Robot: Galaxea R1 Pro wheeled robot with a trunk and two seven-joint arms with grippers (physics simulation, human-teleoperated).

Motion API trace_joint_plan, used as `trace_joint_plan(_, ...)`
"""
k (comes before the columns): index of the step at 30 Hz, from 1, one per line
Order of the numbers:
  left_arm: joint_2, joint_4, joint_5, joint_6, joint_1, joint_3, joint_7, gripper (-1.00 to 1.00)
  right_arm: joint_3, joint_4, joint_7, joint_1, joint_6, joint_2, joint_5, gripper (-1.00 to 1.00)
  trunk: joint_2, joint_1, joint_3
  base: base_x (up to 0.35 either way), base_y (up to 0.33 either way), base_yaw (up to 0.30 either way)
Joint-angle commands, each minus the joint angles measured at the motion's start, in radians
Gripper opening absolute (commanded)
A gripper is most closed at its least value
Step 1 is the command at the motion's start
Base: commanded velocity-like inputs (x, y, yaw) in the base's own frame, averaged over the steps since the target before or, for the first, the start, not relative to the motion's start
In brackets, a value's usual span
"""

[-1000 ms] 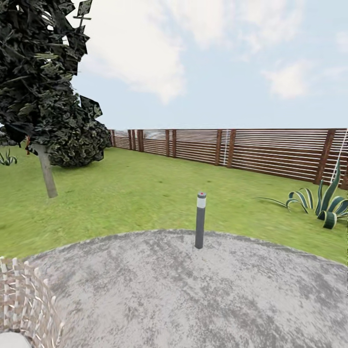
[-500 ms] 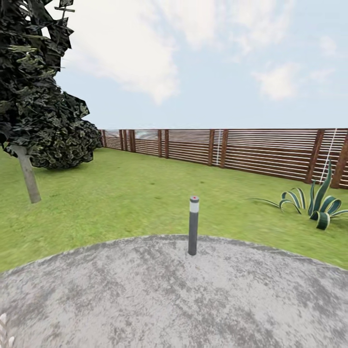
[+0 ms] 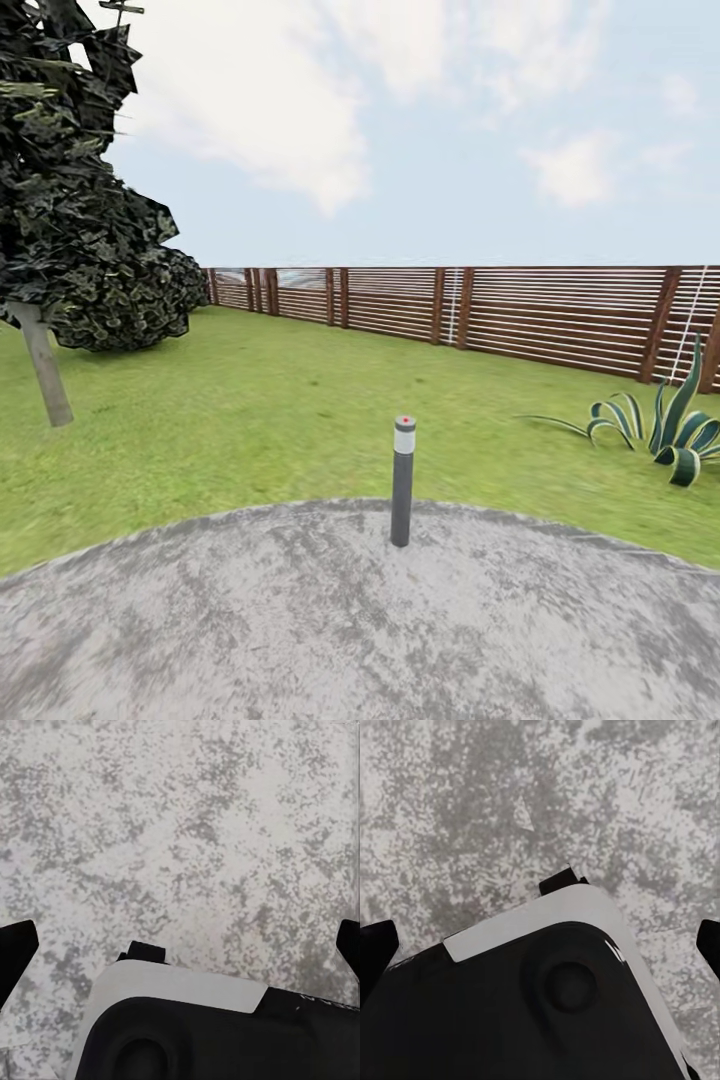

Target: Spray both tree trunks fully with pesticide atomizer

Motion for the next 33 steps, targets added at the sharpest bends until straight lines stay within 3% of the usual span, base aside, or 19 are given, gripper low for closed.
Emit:
trace_joint_plan(1,0.000,0.001,0.008,-0.002,-0.001,0.004,-0.009,1.00,-0.006,0.000,0.006,0.000,-0.003,0.000,0.000,1.00,0.000,0.001,-0.001,0.332,0.000,0.017)
trace_joint_plan(9,0.000,0.001,0.008,-0.002,-0.001,0.004,-0.009,1.00,-0.006,0.001,0.005,0.000,-0.003,0.001,0.001,1.00,0.000,0.001,-0.001,0.333,0.000,0.160)
trace_joint_plan(33,0.000,0.001,0.008,-0.002,-0.001,0.004,-0.009,1.00,-0.005,0.001,0.005,0.000,-0.003,0.003,0.006,1.00,0.000,0.001,-0.001,0.333,0.000,0.280)
